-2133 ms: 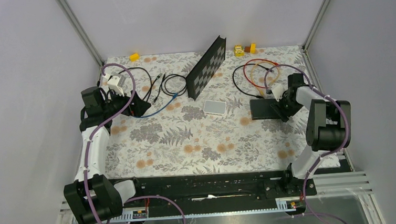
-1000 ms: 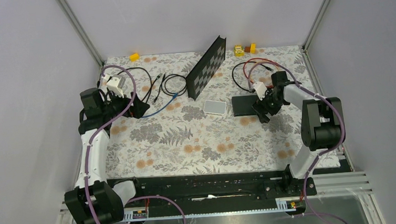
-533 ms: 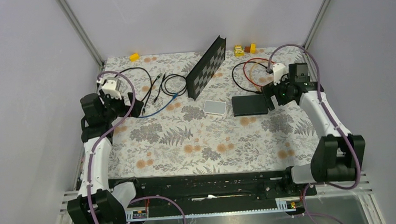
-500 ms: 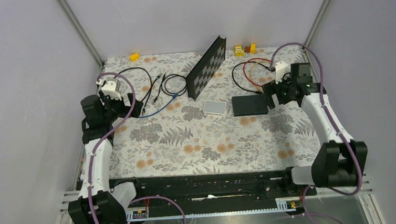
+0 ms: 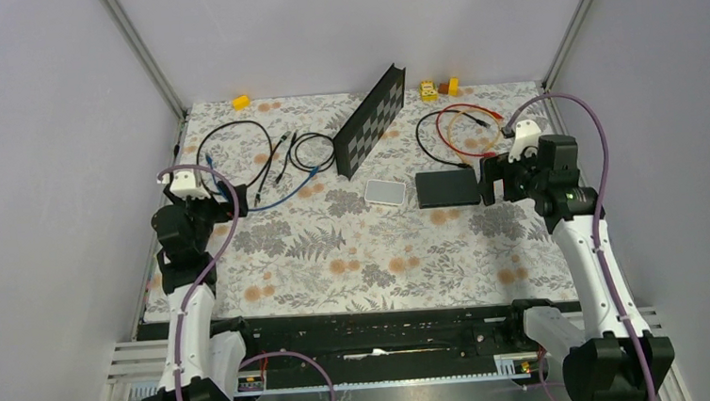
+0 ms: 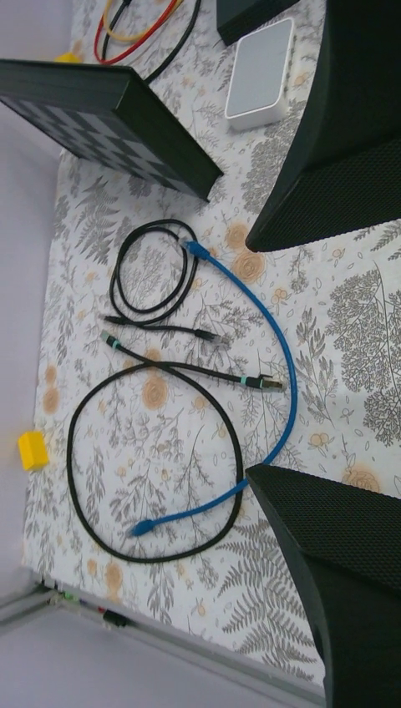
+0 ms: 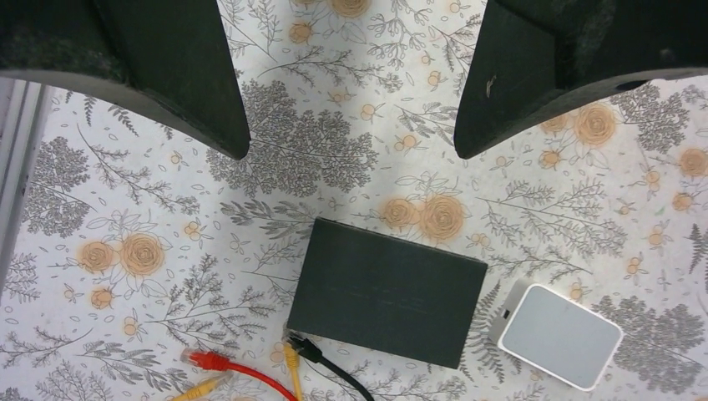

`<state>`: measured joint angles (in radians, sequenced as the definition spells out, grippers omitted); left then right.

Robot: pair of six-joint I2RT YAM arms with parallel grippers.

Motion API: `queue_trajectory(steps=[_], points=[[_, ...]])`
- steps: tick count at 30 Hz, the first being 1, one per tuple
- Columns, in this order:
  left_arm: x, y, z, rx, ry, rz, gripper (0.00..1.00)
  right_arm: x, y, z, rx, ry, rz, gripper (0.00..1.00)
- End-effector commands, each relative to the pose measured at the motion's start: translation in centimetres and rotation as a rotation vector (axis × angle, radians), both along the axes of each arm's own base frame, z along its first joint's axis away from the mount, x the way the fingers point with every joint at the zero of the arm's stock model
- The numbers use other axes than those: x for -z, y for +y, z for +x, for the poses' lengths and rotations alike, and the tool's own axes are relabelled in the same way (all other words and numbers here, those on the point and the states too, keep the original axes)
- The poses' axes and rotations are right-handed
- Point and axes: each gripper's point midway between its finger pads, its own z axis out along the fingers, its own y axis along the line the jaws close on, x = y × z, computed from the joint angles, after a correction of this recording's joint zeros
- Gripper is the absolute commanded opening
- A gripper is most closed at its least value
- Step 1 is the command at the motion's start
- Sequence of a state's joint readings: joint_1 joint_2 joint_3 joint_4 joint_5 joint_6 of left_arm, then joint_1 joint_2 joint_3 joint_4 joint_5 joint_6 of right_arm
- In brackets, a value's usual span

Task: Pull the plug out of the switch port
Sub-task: Reset both arms

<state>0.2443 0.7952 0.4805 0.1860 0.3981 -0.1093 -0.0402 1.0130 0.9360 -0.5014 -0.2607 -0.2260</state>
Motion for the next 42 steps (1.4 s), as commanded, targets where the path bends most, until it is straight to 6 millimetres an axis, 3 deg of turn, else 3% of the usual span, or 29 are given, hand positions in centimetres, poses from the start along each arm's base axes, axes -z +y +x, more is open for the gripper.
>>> queue_trajectory(steps=[1,7,14,22,32,42], points=[[-4.1,1.3,-0.5,-0.072,-0.148,0.054,0.99,-2.2,1.2,-0.6,-0.030,-0.108,0.060,1.00],[-5.9,0.9,-2.6,-0.052,-0.080,0.122,0.99,-4.3,1.5,-2.1,-0.050,-0.177,0.061,1.00],[-7.6,-1.0,-6.0,0.016,-0.113,0.151,0.99,-3.6,2.1,-3.9,-0.091,-0.187,0.062,1.00],[-5.4,-1.1,-6.6,0.009,-0.112,0.133,0.99,-3.6,1.8,-5.4,-0.099,-0.215,0.028,1.00],[-3.0,-2.7,-6.7,0.113,-0.018,0.106,0.99,-3.7,1.5,-6.2,-0.103,-0.250,-0.004,1.00],[-3.5,-2.5,-7.2,0.096,-0.066,0.138,0.99,-2.4,1.8,-6.2,-0.126,-0.190,-0.002,1.00]])
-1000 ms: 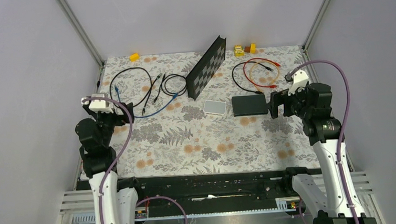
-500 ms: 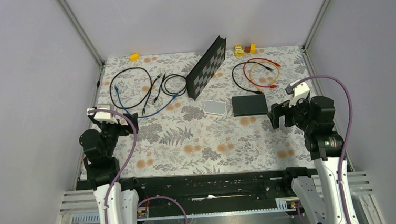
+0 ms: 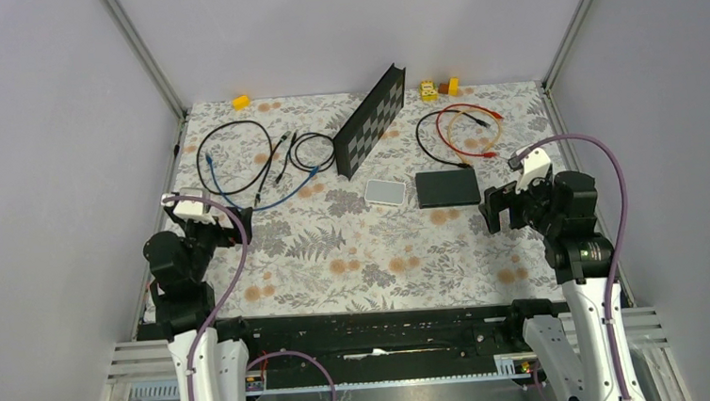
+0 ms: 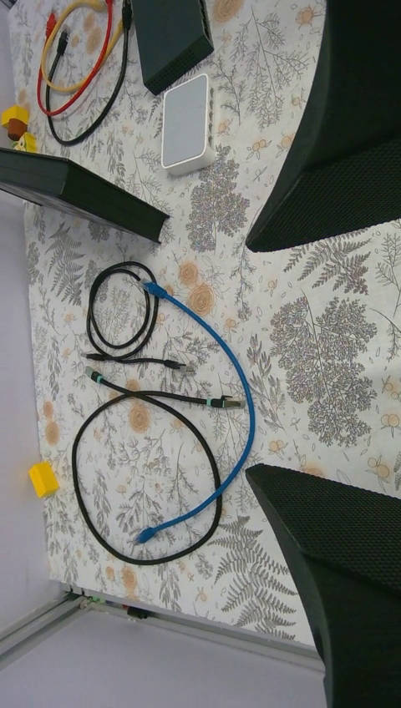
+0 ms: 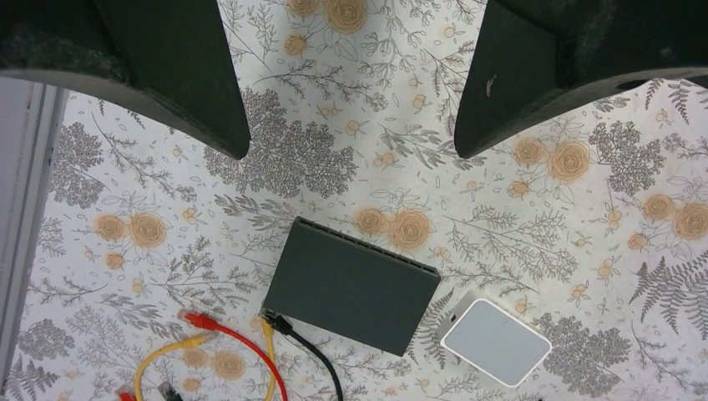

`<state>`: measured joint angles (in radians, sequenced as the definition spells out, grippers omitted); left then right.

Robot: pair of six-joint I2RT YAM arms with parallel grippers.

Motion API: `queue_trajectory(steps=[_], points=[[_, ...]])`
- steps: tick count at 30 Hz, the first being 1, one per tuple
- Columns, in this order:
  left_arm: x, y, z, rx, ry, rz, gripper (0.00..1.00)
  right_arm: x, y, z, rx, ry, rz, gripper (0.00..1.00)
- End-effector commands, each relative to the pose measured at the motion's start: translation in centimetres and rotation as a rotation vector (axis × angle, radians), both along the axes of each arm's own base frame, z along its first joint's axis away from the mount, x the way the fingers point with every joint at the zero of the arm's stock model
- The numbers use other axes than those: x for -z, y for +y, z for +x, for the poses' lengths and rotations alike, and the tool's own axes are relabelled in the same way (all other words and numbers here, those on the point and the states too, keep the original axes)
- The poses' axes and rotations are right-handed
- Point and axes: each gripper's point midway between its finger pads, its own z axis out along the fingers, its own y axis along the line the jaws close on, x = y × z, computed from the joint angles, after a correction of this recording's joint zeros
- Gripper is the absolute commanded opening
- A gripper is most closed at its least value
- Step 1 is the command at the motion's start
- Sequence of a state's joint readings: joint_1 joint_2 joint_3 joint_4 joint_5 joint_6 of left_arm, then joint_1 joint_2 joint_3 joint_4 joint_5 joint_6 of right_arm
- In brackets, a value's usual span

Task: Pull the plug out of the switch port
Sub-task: Reset both arms

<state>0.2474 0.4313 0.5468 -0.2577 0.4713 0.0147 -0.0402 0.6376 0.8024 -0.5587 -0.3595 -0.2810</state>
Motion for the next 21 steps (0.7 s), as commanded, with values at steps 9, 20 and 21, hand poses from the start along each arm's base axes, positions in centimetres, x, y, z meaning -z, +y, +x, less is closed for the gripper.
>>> queue_trajectory(steps=[9,20,21], points=[[-0.97,-0.05,-0.23,0.010,-0.058,0.033,0.99,0.38,0.08,-0.21,-0.015,0.011,-0.007,1.00],[-1.04,0.00,-0.33,0.008,-0.063,0.037,0.99,0.47,0.12,-0.20,-0.018,0.016,-0.007,1.00],[-1.10,0.04,-0.32,0.006,-0.065,0.038,0.99,0.49,0.12,-0.18,-0.019,0.016,-0.008,1.00]])
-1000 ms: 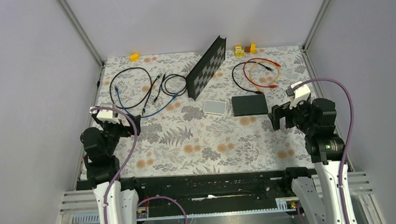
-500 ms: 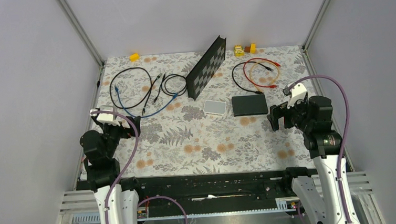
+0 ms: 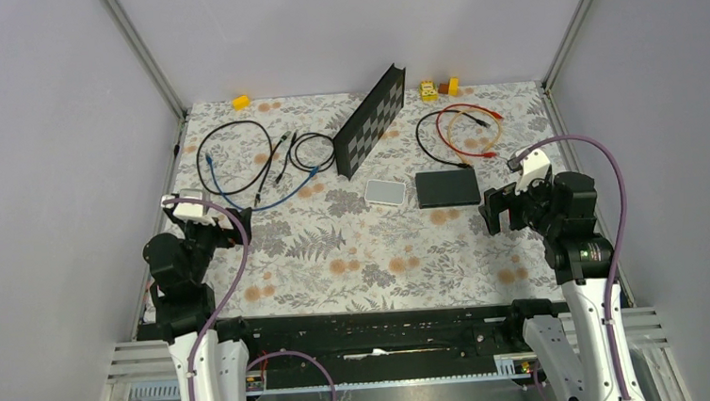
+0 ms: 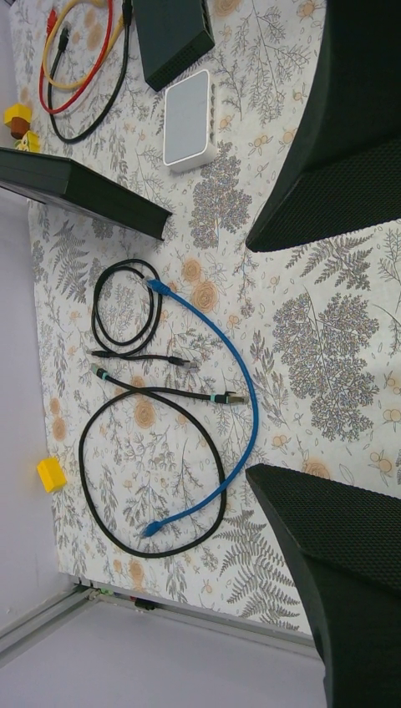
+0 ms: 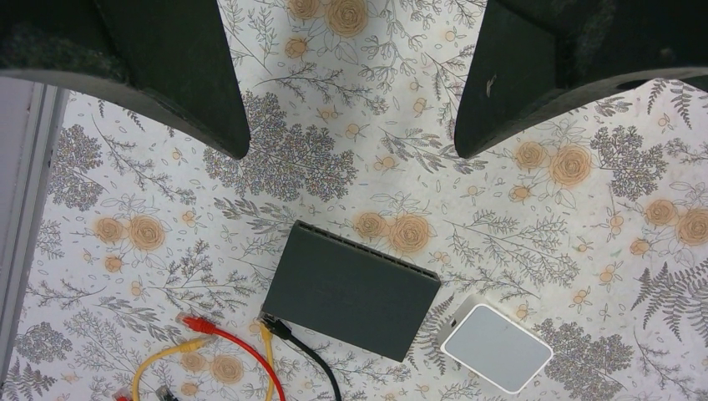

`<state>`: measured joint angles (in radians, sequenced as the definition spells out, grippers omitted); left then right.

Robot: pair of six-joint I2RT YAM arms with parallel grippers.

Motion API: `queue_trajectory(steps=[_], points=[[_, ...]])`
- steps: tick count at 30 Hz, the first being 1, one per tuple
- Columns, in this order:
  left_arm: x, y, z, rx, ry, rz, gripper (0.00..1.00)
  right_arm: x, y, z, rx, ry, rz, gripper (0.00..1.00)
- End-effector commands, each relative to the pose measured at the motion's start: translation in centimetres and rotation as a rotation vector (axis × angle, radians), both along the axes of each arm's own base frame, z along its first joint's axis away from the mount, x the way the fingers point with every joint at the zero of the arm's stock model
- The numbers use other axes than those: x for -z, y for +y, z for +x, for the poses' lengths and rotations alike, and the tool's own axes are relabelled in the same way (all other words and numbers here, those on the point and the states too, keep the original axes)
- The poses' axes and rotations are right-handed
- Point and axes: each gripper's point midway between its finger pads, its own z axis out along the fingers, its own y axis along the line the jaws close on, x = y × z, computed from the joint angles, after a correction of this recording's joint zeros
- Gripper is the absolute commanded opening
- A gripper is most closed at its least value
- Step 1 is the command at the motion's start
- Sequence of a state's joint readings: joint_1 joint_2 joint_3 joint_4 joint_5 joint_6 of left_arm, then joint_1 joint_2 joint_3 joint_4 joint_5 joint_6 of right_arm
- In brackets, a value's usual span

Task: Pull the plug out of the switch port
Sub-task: Reset both arms

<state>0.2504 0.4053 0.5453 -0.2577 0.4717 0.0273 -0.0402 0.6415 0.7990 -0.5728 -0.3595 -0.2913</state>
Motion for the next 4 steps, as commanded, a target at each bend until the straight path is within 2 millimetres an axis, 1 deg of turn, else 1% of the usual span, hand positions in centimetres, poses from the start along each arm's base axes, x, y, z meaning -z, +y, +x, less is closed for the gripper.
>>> queue_trajectory(steps=[1,4], points=[[-0.63,-0.01,-0.04,0.008,-0.039,0.020,0.99,0.03,0.16,-0.01,-0.014,0.001,0.001,1.00],[-0.64,-0.06,-0.05,0.011,-0.040,0.021,0.99,-0.07,0.23,-0.06,-0.017,0.001,0.003,1.00]])
